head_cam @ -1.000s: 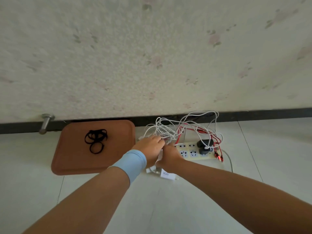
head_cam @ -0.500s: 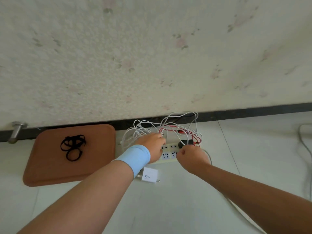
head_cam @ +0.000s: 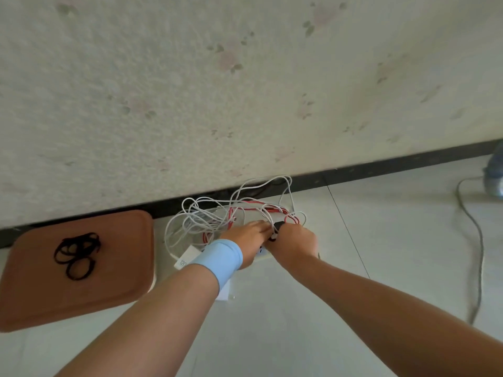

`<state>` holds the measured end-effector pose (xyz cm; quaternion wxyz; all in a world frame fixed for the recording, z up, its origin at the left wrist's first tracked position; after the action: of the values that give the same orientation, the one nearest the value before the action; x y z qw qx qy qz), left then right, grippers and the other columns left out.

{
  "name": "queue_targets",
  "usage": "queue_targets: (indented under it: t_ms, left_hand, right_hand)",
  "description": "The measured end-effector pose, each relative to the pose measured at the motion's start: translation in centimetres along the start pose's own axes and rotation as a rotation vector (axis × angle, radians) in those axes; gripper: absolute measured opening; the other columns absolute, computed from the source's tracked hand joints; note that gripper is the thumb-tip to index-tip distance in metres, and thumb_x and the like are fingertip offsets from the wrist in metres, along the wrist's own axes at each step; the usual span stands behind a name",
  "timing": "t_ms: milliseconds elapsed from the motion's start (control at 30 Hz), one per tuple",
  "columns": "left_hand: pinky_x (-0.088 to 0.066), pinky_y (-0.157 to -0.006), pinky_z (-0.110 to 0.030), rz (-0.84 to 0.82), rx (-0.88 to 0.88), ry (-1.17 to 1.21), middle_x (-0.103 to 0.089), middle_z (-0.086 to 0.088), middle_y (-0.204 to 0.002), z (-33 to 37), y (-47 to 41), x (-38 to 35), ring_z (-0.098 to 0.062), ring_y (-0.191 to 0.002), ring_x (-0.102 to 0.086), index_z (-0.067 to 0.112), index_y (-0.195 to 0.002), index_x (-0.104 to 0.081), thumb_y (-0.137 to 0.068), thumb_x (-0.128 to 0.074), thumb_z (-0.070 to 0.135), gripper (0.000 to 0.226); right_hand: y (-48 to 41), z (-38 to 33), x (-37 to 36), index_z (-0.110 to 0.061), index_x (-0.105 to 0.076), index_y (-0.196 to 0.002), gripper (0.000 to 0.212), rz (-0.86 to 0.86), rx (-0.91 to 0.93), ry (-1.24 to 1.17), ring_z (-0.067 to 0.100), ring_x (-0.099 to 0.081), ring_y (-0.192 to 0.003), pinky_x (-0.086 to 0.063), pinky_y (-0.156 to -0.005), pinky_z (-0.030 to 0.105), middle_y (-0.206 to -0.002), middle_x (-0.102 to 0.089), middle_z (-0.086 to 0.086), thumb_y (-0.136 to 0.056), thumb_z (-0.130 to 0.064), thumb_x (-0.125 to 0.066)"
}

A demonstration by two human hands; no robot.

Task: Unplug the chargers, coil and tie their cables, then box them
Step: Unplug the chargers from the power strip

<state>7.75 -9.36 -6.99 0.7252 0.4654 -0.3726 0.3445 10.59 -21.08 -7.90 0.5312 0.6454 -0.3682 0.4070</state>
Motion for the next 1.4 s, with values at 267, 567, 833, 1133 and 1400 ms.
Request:
queue_targets:
  t_ms: [267, 567, 833, 1133, 1400]
  left_hand:
    - [-0.035, -0.071, -0.028, 0.026, 0.004, 0.068, -0.054, 0.003, -0.135, -0.4, -0.1, -0.8, -0.028, -0.097, -0.056, 0.037, -0.139, -0.042, -0.098, -0.036, 0.015, 0.046]
    - [-0.043, -0.097, -0.032, 0.122, 0.080, 0.327, -0.055, 0.007, -0.135, -0.1, 0.2, 0.3, -0.021, -0.123, -0.053, 0.035, -0.131, -0.054, -0.093, -0.053, 0.020, 0.041]
    - [-0.048, -0.077, -0.018, 0.282, 0.230, 0.739, -0.070, 0.013, -0.088, -1.0, 2.1, 0.7, -0.009, -0.083, -0.064, 0.038, -0.094, -0.069, -0.083, -0.066, 0.032, 0.013]
    - [-0.053, -0.070, -0.036, 0.079, 0.685, 0.407, -0.072, -0.008, -0.084, -7.2, 7.8, 0.5, -0.023, -0.068, -0.063, 0.012, -0.077, -0.066, -0.096, -0.032, 0.061, 0.063]
    - [-0.038, -0.062, -0.028, 0.484, 0.090, -0.122, -0.061, 0.002, -0.074, -8.5, 9.7, 0.7, -0.019, -0.074, -0.054, 0.019, -0.072, -0.059, -0.093, -0.043, 0.026, 0.027]
  right_hand:
    - [-0.6, 0.1, -0.3, -0.019, -0.063, -0.083, 0.022, -0.022, 0.039, -0.063, 0.020, -0.052, -0.065, -0.042, -0.057, 0.025, -0.068, -0.052, -0.003, -0.093, -0.037, -0.055]
    - [-0.3, 1.5, 0.9, -0.017, -0.058, -0.083, 0.021, -0.008, 0.025, -0.281, 0.023, -0.060, -0.071, -0.041, -0.053, 0.028, -0.075, -0.061, 0.000, -0.077, -0.035, -0.069]
    - [1.1, -0.6, 0.8, -0.021, -0.054, -0.096, 0.027, -0.025, 0.211, -0.255, 0.024, -0.065, -0.090, -0.050, -0.069, 0.030, -0.097, -0.066, 0.000, -0.081, -0.042, -0.064]
    - [3.2, -6.7, -1.0, -0.025, -0.062, -0.107, 0.027, -0.186, 0.348, -0.318, 0.024, -0.063, -0.089, -0.053, -0.070, 0.031, -0.101, -0.069, 0.002, -0.085, -0.041, -0.066]
    - [2.5, -12.3, -4.6, -0.011, -0.063, -0.108, 0.031, -0.383, 0.410, -0.101, 0.024, -0.060, -0.088, -0.049, -0.069, 0.033, -0.104, -0.067, 0.007, -0.089, -0.035, -0.067]
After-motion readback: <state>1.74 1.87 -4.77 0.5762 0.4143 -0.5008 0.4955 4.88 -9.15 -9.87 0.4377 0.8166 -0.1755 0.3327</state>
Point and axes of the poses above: each hand's wrist, its own y-axis away from the middle knuckle, its own x-axis out of the back of the hand, z = x × y, the point moved 3 cm from there along -y, towards the middle knuckle
